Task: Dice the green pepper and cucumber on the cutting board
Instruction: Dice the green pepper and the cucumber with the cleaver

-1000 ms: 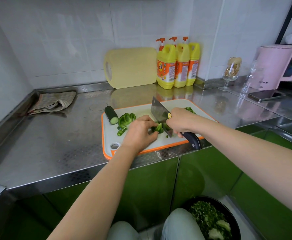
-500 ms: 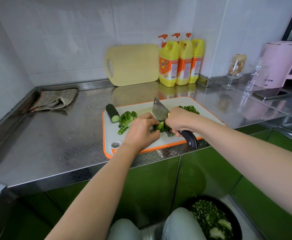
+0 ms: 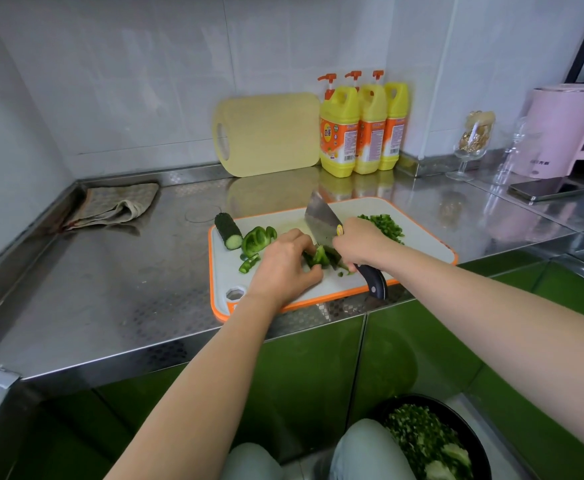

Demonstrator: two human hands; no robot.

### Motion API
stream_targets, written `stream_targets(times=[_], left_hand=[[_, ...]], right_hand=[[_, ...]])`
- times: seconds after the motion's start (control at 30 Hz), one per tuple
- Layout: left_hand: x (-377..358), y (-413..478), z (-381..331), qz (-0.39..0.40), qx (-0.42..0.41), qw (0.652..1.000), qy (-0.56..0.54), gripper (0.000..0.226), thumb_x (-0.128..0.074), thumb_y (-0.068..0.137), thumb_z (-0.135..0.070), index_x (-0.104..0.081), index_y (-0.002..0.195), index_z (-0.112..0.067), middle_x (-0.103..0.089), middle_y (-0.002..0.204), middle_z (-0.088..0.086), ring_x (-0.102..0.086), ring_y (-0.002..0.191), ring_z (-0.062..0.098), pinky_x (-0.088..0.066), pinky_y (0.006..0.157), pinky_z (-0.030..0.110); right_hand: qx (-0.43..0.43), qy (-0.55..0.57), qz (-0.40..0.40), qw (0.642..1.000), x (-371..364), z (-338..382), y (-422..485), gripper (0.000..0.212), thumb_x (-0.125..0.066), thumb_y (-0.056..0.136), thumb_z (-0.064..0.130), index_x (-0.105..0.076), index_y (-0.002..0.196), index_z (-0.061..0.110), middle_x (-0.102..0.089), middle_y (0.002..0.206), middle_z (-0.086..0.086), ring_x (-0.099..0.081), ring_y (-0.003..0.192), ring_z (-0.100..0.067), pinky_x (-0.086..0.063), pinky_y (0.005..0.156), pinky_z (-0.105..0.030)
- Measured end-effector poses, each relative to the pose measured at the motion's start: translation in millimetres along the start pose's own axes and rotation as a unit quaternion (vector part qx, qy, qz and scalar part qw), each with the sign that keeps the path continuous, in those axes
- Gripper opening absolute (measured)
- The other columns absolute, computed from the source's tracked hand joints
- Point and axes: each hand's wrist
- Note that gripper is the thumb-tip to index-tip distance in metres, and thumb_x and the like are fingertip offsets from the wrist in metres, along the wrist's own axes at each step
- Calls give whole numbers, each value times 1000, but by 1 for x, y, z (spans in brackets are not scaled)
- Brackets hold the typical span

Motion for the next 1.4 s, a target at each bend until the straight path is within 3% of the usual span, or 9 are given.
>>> stream_targets(times=[0.17, 0.3, 0.47, 0.83, 0.93, 1.07, 1.23, 1.33, 1.4], left_hand=[[-2, 1, 2, 8, 9, 1000, -21, 20, -68, 66, -24, -66, 80, -9, -59, 89, 1, -58, 79, 21, -52, 72, 39], [-4, 0, 4, 4, 5, 1000, -23, 19, -68, 66, -23, -67, 79, -10, -59, 88, 1, -58, 78, 21, -53, 72, 38], [-5, 1, 5, 0, 3, 1000, -16, 18, -69, 65, -23, -66, 78, -10, -58, 87, 0, -57, 77, 21, -52, 70, 38], [-6, 2, 5, -9, -3, 1000, -18, 18, -71, 63, -20, -65, 77, -10, -58, 86, 2, -56, 76, 22, -51, 68, 37], [-7, 3, 7, -4, -6, 1000, -21, 20, -71, 64, -22, -65, 79, -10, -57, 86, 2, -55, 76, 21, -51, 68, 37], [-7, 3, 8, 2, -11, 1000, -18, 22, -71, 64, -27, -63, 78, -11, -55, 85, 2, -54, 75, 22, -50, 68, 39], [-6, 3, 6, -10, -3, 1000, -14, 32, -78, 64, -29, -52, 73, -14, -52, 81, 2, -51, 71, 23, -45, 63, 37], [-4, 1, 4, -8, 7, 1000, -9, 31, -75, 65, -28, -49, 74, -14, -50, 81, 3, -49, 71, 23, -41, 62, 34], [-4, 0, 3, -11, 20, 1000, -1, 29, -72, 65, -23, -47, 76, -15, -49, 84, 3, -45, 72, 21, -34, 63, 31]], right_hand=[[28, 27, -5, 999, 11, -6, -4, 28, -45, 86, 1, -51, 58, 2, -53, 41, -8, -51, 47, -27, -39, 49, -24], [37, -3, 18, 999, 17, 0, -11, 20, -50, 84, -1, -56, 64, 1, -59, 62, -15, -54, 57, -29, -40, 52, -25], [37, -49, 36, 997, 15, 4, -18, 25, -47, 89, 3, -58, 67, 0, -58, 55, -10, -51, 51, -24, -42, 52, -24], [43, -200, 59, 977, 10, 15, -26, 13, -59, 84, -1, -58, 72, 4, -55, 60, -6, -47, 50, -17, -39, 50, -25], [38, -195, 60, 978, 7, 16, -22, 13, -57, 83, -3, -60, 72, 4, -56, 56, -6, -48, 50, -17, -39, 48, -25], [29, -172, 54, 983, 2, 15, -15, 24, -51, 84, -3, -58, 62, 4, -49, 30, 0, -48, 43, -15, -37, 42, -22], [30, -157, 41, 986, -6, 22, -8, 11, -54, 81, -4, -58, 73, 2, -62, 59, -9, -52, 50, -20, -43, 53, -27], [12, -118, 26, 993, -6, 18, -3, 23, -52, 80, -5, -51, 59, 3, -52, 39, -4, -48, 44, -17, -37, 45, -25], [4, -62, 20, 998, -5, 10, 1, 27, -49, 82, -5, -49, 56, 4, -50, 37, -5, -49, 44, -20, -37, 46, -24]])
Point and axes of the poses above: each hand's wrist, its own y-axis towards the middle knuckle, its own x-axis out of the back of the hand, z = x × y
